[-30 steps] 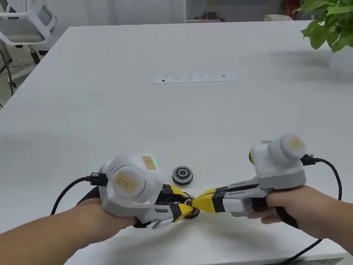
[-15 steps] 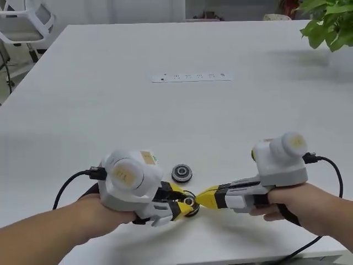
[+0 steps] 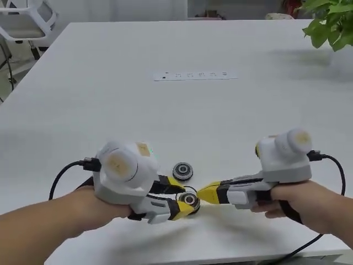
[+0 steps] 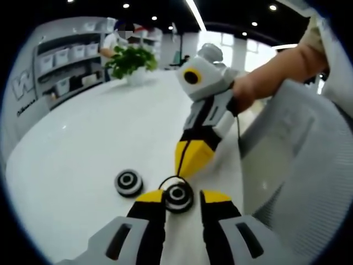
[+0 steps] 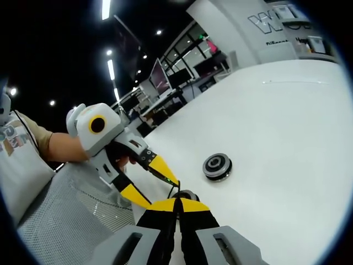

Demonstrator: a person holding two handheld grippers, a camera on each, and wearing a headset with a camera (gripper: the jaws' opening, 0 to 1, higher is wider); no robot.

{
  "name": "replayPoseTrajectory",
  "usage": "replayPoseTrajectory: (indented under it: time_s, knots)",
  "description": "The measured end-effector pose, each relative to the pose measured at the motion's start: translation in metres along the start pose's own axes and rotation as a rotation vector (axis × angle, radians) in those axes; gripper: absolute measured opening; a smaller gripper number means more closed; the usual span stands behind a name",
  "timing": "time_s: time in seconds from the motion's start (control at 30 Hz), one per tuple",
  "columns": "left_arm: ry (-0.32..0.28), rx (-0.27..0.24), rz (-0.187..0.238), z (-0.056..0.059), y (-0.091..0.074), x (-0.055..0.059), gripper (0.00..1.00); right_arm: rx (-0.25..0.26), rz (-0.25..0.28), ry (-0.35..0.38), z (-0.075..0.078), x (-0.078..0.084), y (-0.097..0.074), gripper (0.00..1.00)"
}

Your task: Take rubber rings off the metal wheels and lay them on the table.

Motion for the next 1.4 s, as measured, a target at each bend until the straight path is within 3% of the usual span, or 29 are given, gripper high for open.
replayPoseTrajectory:
  time_s: [0.47, 0.9, 1.07, 1.17, 1.4]
  knots:
    - [-0.019, -0.023, 0.062, -0.002, -0.033, -0.014, 0.37, -0.025, 0.018, -0.01, -0.014, -0.013, 0.0, 0.0]
    - [-0.088, -0.107, 0.138, -0.02, -0.071, -0.014, 0.48, -0.043, 0.012, -0.038, -0.012, -0.03, 0.009, 0.0]
    - [-0.111, -0.124, 0.146, -0.023, -0.081, -0.009, 0.51, -0.049, 0.001, -0.046, -0.014, -0.033, 0.017, 0.0]
    - [-0.119, -0.125, 0.131, -0.022, -0.086, -0.003, 0.56, -0.052, -0.006, -0.053, -0.015, -0.034, 0.021, 0.0]
    - [-0.171, -0.13, 0.14, -0.019, -0.094, 0.01, 0.55, -0.062, -0.03, -0.066, -0.017, -0.032, 0.034, 0.0]
Point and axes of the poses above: the centre of the closed fingertips' face, and the gripper's own axes: y roughly forward along the fingers, z roughly to its right, x roughly out of its underside, the point moved 1 cm from there along -y, roughly backward along the fingers
